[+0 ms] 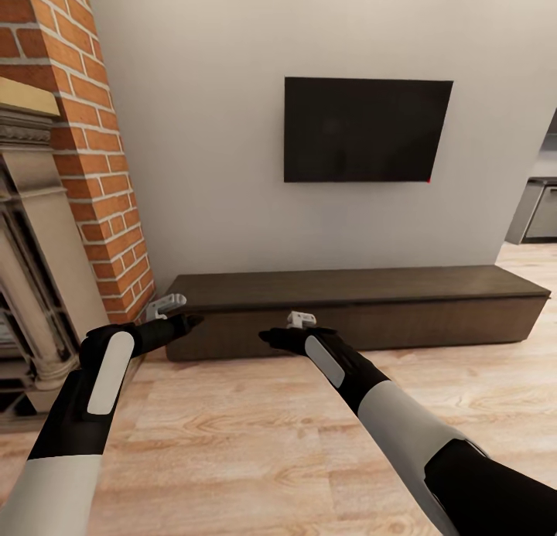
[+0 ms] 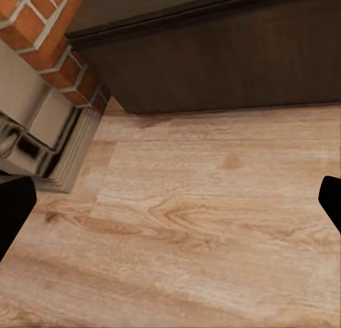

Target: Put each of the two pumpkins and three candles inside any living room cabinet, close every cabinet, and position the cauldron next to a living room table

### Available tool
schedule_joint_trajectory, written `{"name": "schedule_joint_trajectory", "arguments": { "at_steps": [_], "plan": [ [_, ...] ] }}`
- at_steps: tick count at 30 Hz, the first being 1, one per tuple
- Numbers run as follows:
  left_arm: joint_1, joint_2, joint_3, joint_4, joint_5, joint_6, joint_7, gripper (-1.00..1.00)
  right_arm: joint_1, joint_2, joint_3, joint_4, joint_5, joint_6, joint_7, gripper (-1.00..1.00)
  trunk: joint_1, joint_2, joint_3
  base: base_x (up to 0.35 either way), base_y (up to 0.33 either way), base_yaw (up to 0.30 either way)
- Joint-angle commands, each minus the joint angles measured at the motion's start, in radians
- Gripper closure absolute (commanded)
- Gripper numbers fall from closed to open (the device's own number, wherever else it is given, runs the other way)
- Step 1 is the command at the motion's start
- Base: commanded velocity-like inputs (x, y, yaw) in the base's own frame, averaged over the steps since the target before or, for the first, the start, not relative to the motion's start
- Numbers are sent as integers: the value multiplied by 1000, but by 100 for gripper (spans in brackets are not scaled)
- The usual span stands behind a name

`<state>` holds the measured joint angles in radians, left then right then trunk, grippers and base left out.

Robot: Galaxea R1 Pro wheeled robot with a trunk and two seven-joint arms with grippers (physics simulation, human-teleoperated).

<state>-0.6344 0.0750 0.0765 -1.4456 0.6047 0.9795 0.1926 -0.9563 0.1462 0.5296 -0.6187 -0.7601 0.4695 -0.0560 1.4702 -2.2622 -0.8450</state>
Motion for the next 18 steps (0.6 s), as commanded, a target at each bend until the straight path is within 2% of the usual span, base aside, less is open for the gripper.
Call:
{"name": "schedule_joint_trajectory", "arguments": {
  "at_steps": [1, 18],
  "plan": [
    [-1, 0, 0, -1, 10, 4, 9, -100, -1, 0, 3, -1, -8, 2, -4, -100, -4, 7, 2, 0, 0, 0],
    [-1, 0, 0, -1, 10, 4, 9, -100, -1, 0, 3, -1, -10, 4, 6, -100, -69, 126, 55, 0, 0, 0]
  ]
}}
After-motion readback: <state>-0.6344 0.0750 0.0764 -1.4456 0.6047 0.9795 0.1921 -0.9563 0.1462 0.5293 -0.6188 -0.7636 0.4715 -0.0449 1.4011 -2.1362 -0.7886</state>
